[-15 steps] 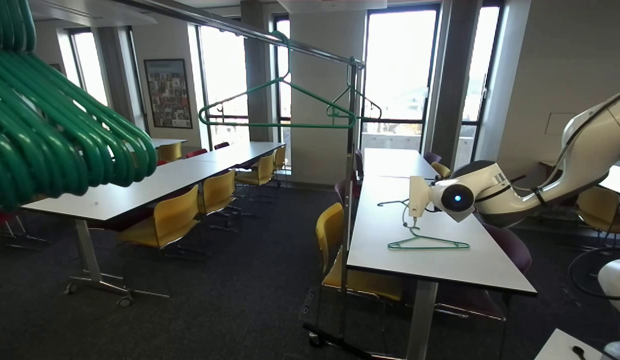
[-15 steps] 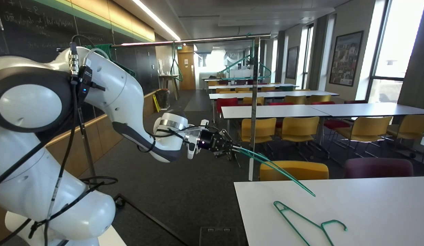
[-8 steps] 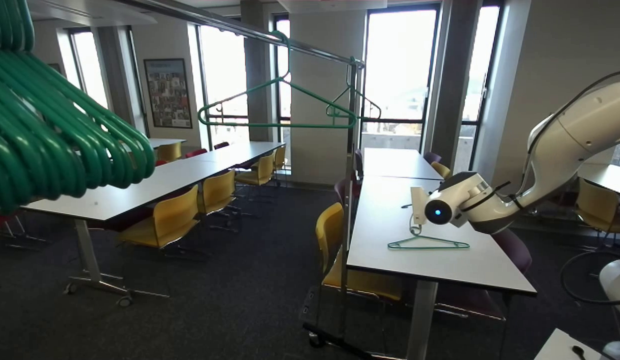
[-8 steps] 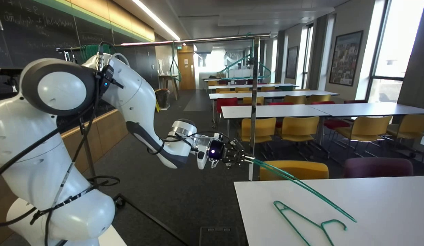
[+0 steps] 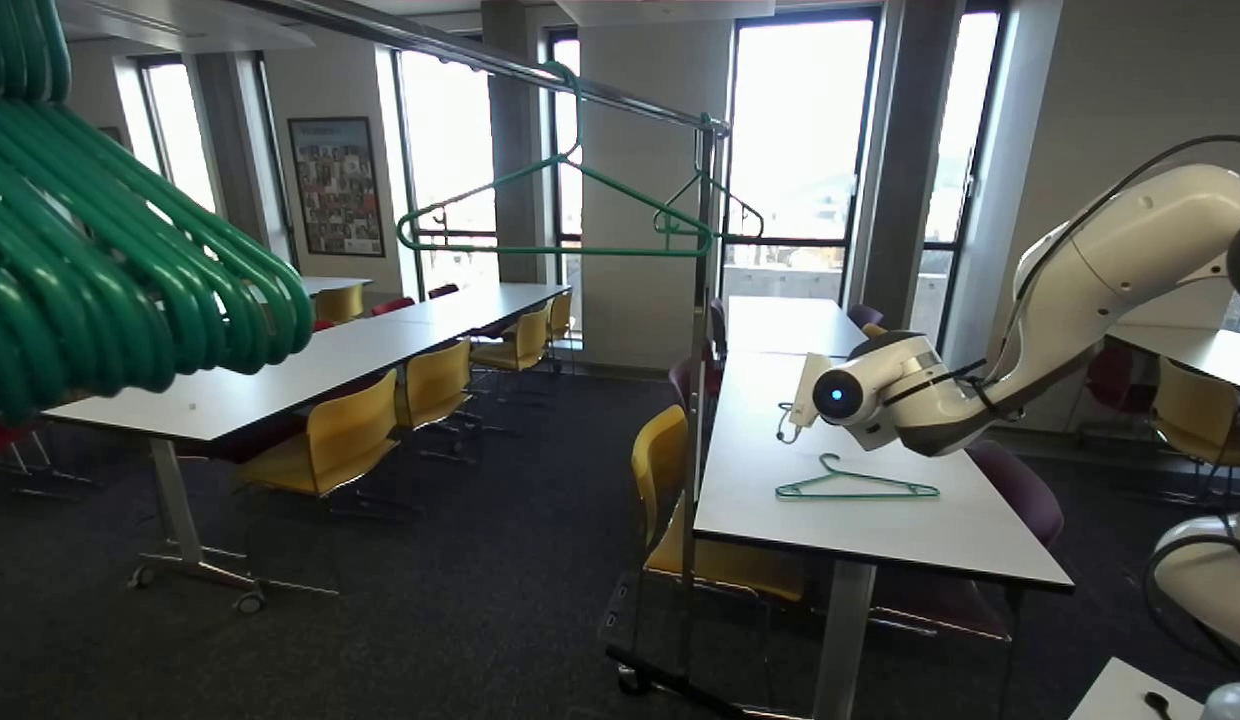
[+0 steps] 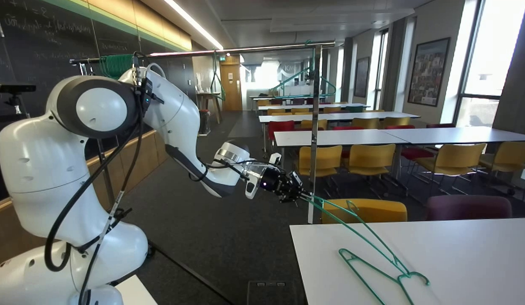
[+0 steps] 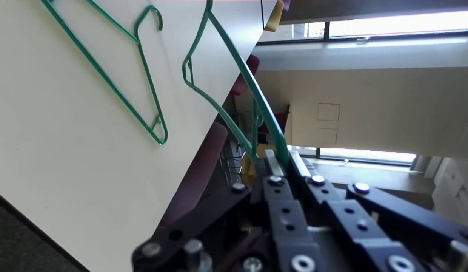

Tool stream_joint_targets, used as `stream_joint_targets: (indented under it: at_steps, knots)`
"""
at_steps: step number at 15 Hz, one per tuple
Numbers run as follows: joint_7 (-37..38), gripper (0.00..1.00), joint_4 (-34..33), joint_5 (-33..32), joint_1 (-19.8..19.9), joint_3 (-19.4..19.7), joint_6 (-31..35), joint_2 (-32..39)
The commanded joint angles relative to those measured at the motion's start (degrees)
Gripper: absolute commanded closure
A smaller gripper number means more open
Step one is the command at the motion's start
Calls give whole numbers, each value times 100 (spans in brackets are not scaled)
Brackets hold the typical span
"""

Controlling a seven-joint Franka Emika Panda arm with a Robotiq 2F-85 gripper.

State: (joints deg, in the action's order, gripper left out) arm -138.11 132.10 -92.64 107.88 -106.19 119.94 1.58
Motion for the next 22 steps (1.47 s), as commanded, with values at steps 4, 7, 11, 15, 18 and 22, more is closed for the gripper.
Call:
stream_joint_targets:
  at_steps: [4, 7, 11, 15, 18, 22]
  knots:
    - [1582, 98, -195, -718, -12, 214, 470, -999]
    - [1627, 98, -164, -923, 111, 143, 309, -1476]
    - [1645, 98, -231, -886, 561, -68, 368, -2151]
    - [2525, 98, -422, -733, 770, -30, 798, -3042]
    - [3135, 98, -596, -745, 1084, -261, 810, -3514]
    - [3876, 98, -800, -654, 1477, -614, 820, -4029]
